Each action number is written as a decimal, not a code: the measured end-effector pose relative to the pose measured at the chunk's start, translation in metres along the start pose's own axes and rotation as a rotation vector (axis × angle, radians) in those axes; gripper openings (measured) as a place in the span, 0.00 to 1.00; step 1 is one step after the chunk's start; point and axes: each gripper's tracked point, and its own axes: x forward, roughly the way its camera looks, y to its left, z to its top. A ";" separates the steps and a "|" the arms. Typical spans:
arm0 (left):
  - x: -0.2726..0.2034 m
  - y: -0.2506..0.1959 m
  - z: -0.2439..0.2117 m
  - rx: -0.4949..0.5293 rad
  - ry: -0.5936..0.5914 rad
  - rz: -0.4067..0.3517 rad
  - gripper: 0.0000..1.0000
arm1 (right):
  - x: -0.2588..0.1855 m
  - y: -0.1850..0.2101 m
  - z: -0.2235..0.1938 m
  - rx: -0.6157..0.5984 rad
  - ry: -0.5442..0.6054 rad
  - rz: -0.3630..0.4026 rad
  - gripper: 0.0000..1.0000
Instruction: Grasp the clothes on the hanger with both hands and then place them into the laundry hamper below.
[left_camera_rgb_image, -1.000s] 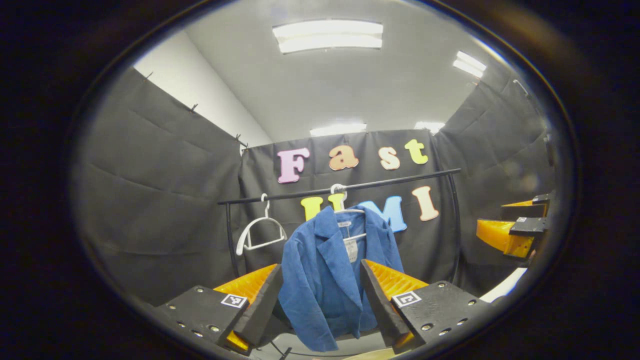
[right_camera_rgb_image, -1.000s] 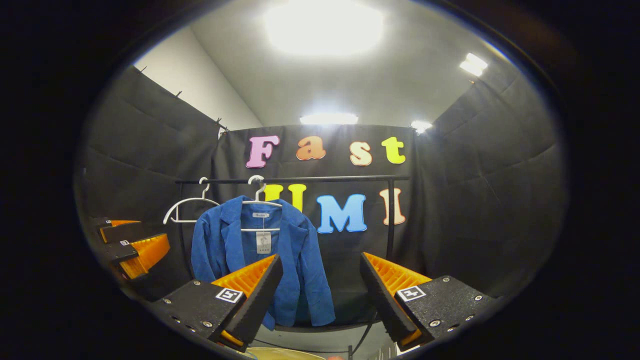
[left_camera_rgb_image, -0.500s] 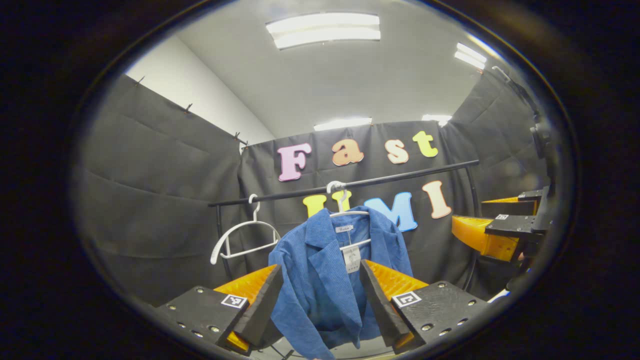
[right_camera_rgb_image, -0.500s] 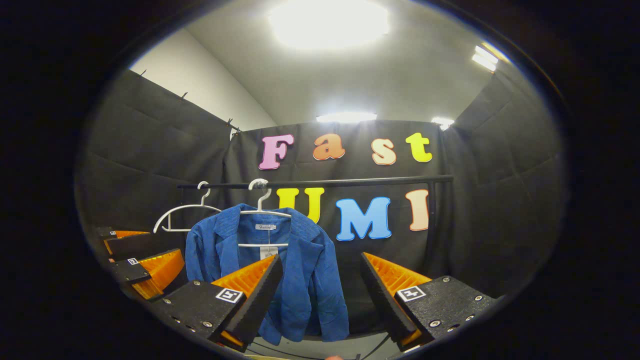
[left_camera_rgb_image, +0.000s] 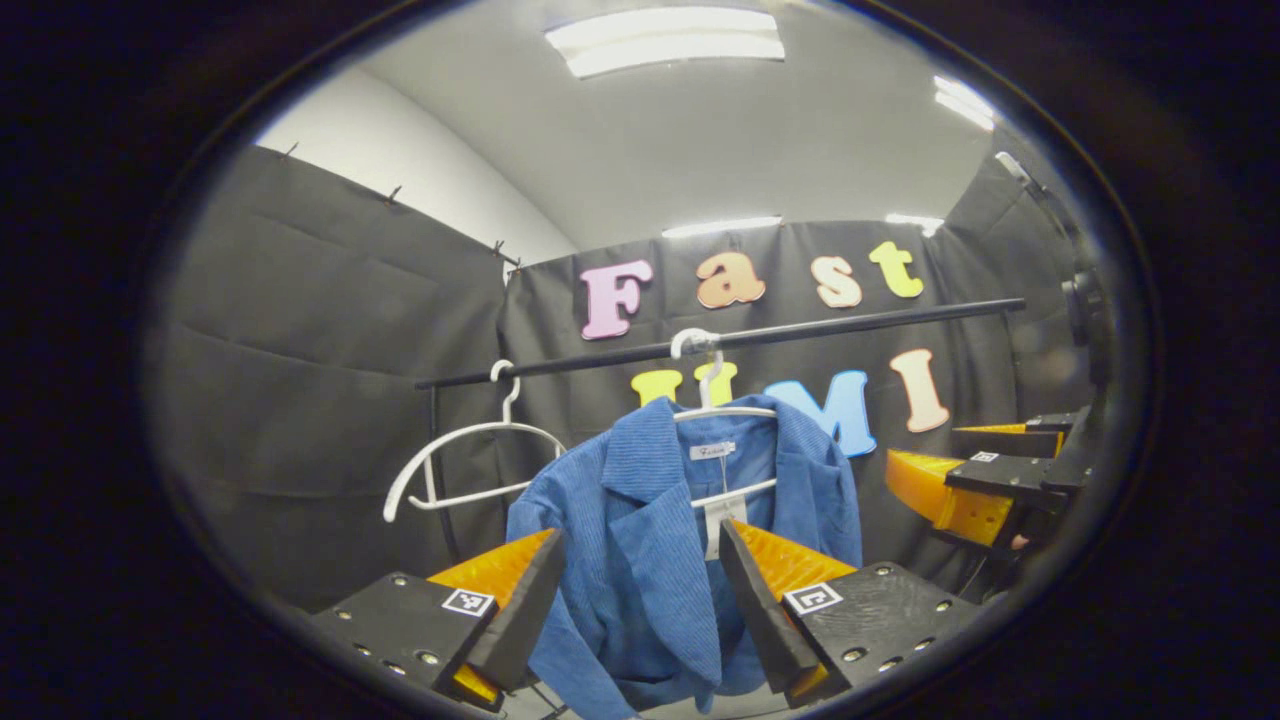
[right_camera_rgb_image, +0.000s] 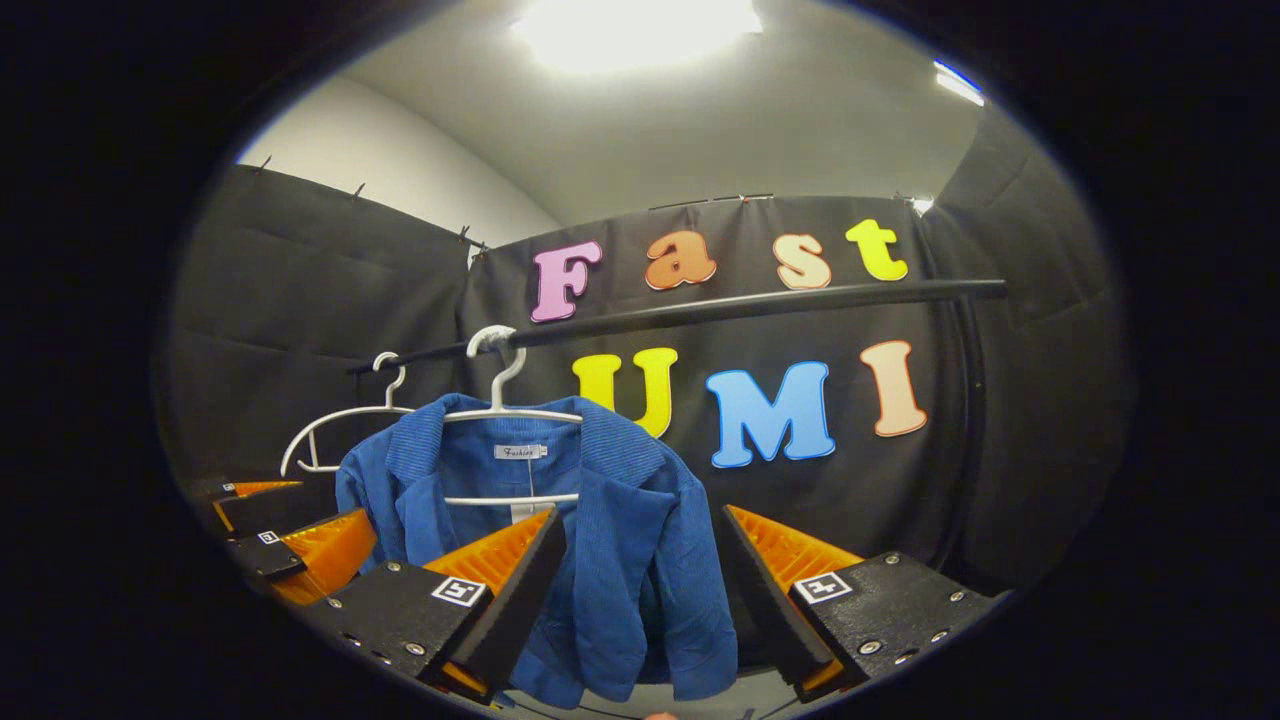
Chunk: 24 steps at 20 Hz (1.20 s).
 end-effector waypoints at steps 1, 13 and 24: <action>0.009 -0.001 -0.008 -0.002 0.014 0.010 0.89 | 0.011 0.000 -0.005 0.013 0.012 0.012 0.95; 0.075 -0.002 -0.069 -0.012 0.129 0.127 0.89 | 0.107 0.019 -0.064 0.047 0.109 0.104 0.95; 0.105 0.013 -0.113 0.019 0.192 0.229 0.89 | 0.156 0.031 -0.133 0.104 0.251 0.136 0.96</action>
